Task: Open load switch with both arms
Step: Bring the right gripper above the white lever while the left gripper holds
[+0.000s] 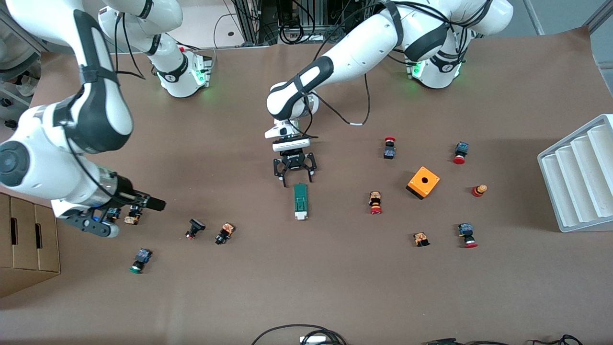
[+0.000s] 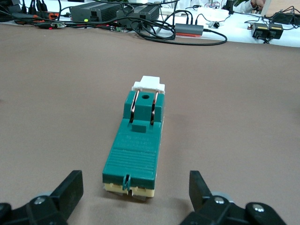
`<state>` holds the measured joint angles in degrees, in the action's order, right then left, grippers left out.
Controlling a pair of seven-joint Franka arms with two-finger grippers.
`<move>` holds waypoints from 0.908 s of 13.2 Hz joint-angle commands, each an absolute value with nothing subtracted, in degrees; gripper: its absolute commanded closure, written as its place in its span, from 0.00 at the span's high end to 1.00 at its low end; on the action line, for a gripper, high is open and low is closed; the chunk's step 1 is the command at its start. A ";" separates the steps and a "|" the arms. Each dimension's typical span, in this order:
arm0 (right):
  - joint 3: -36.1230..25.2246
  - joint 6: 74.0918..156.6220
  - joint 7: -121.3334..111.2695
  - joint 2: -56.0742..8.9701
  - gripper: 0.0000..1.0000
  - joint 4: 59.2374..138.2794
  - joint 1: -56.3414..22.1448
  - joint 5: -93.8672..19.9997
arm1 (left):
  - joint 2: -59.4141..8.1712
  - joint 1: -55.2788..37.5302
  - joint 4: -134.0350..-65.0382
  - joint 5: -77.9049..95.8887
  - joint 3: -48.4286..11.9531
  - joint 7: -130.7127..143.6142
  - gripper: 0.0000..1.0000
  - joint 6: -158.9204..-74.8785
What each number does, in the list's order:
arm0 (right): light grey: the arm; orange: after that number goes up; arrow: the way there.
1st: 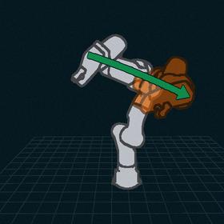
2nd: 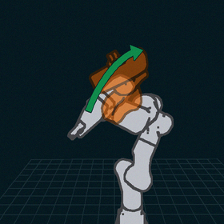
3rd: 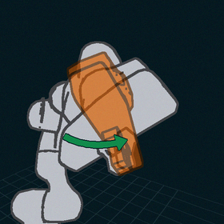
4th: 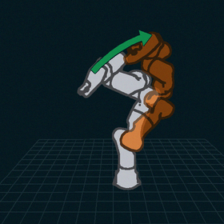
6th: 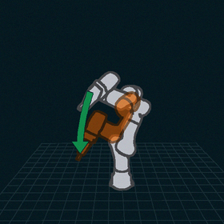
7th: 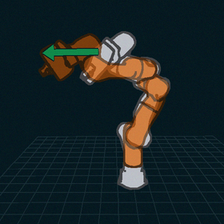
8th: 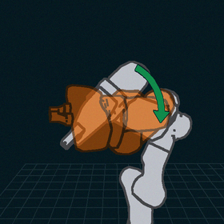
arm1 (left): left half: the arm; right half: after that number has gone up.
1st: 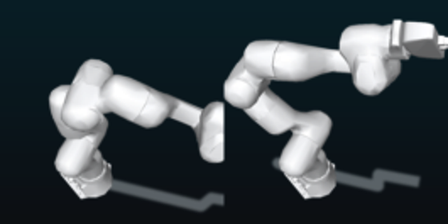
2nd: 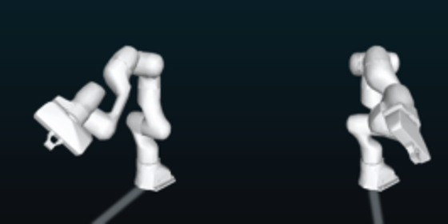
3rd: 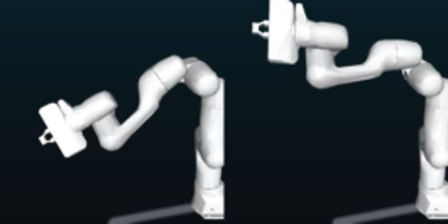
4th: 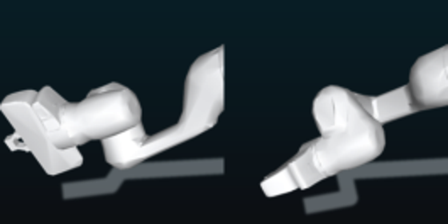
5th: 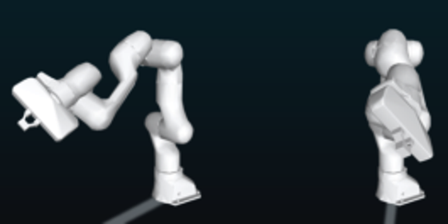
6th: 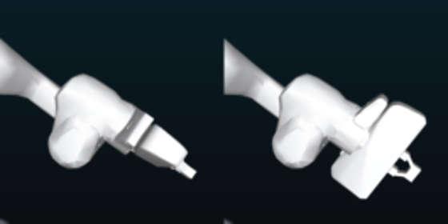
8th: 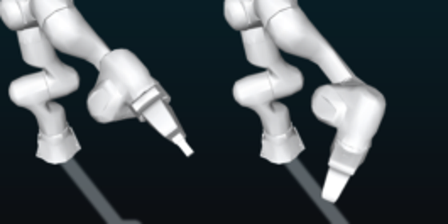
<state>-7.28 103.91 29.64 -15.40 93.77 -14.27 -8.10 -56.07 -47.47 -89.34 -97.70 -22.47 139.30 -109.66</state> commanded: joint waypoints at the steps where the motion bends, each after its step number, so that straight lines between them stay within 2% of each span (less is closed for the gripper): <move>1: -7.82 103.27 37.25 -16.96 1.00 91.49 -15.81 -9.14 | -58.35 -50.09 -87.63 -98.79 -20.66 140.89 1.00 -107.76; 4: -7.82 105.03 52.93 -19.50 1.00 90.19 -20.64 -9.05 | -58.97 -53.08 -87.71 -99.49 -17.15 144.40 1.00 -107.23; 9: -8.17 98.01 74.92 -32.05 1.00 74.47 -27.58 -9.05 | -58.97 -53.35 -87.63 -99.58 -16.88 144.49 1.00 -107.23; 12: -8.44 97.21 88.64 -36.55 1.00 72.69 -29.96 -11.14 | -59.06 -53.35 -87.71 -99.58 -16.88 144.49 1.00 -107.23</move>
<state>-7.42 99.68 81.98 -32.00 77.60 -29.19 -8.59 -57.70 -52.65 -89.13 -98.76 -17.51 143.11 -107.71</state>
